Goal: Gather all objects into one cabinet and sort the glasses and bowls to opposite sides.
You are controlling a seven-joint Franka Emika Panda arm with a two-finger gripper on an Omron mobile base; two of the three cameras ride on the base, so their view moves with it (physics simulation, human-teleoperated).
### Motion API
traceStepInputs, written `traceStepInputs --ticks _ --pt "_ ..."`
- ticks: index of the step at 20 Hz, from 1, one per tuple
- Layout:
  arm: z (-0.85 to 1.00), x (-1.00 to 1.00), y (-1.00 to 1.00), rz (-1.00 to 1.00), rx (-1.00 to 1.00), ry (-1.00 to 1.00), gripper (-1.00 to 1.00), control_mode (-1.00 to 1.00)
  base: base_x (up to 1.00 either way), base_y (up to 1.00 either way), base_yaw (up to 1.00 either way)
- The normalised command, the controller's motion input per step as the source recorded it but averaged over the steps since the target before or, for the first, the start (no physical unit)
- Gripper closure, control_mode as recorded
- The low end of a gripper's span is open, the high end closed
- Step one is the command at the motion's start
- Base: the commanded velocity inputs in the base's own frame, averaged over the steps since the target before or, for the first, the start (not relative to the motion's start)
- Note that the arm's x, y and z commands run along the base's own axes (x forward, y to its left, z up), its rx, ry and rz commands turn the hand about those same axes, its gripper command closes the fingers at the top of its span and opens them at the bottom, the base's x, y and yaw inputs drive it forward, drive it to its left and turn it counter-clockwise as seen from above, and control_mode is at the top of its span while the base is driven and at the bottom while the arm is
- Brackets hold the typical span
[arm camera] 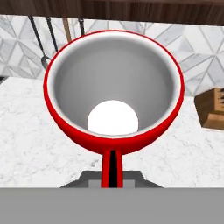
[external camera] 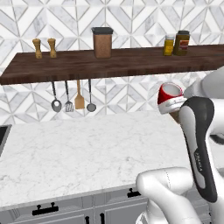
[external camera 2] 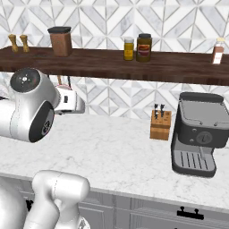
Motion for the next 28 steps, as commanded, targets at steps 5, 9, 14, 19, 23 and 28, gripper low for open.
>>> traceStepInputs --ticks 5,9,14,19,23,28 --pt "-0.09 -0.24 0.08 0.00 0.00 0.02 1.00 -1.00 0.00 0.00 0.00" --pt "-0.09 -0.17 0.11 0.00 0.00 0.08 1.00 -1.00 0.00 0.00 0.00" --pt "-0.03 -0.07 0.02 0.00 0.00 0.01 1.00 1.00 -0.31 0.17 0.00" --pt "0.00 0.00 0.00 0.00 0.00 0.00 1.00 1.00 -0.72 0.42 0.00" --pt "0.00 0.00 0.00 0.00 0.00 0.00 1.00 1.00 -0.69 0.66 0.00" --pt "0.00 0.00 0.00 0.00 0.00 0.00 1.00 1.00 -0.43 0.88 0.00"
